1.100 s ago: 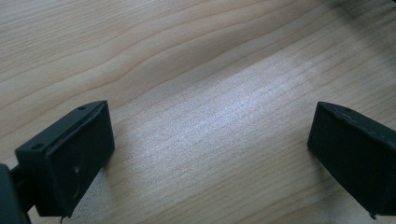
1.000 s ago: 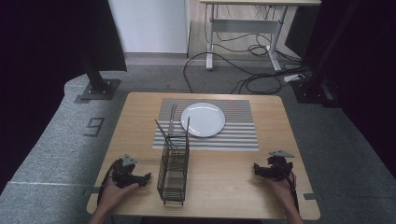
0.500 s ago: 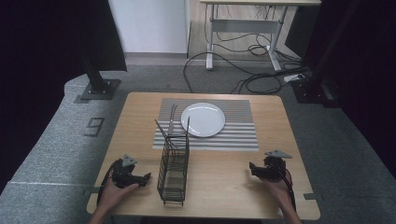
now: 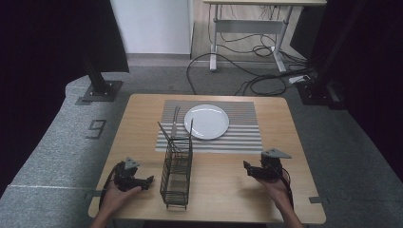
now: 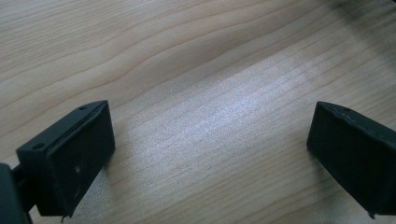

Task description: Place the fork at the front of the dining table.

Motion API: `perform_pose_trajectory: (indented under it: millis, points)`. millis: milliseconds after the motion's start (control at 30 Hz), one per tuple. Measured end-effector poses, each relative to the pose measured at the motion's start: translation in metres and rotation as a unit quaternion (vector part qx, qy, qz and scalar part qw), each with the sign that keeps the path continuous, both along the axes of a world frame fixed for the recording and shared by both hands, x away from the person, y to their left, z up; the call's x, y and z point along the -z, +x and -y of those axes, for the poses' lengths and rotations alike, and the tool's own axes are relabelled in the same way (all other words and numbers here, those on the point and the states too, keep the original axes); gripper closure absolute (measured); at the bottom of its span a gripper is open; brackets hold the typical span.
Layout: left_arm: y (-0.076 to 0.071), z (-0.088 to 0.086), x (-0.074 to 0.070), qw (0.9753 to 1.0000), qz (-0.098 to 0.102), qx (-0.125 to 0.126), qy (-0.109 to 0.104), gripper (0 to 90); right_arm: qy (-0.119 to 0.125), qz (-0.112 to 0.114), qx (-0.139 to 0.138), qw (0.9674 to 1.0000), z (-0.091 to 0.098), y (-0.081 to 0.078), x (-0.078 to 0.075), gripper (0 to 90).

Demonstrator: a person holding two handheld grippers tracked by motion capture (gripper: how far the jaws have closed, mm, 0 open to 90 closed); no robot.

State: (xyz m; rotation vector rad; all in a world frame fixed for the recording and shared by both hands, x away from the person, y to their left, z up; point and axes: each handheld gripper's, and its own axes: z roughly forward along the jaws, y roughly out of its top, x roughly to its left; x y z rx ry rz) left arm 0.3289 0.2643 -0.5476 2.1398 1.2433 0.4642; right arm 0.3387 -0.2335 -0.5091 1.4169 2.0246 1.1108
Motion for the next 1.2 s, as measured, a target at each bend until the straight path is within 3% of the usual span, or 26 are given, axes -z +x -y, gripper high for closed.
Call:
perform_pose_trajectory:
  millis: [233,967,1200]
  points:
    - [0.001,0.0,0.0,1.0,-0.001,0.002,0.0,0.2,0.022,0.022,-0.014,0.9994,-0.02,0.004,-0.015,22.6]
    - [0.003,0.001,0.0,1.0,-0.001,0.004,0.0,0.0,0.01,0.053,-0.072,0.9959,-0.092,0.024,-0.055,30.7]
    - [0.003,0.001,0.0,1.0,-0.001,0.004,0.0,0.0,0.011,0.055,-0.082,0.995,-0.107,0.031,-0.058,33.5]
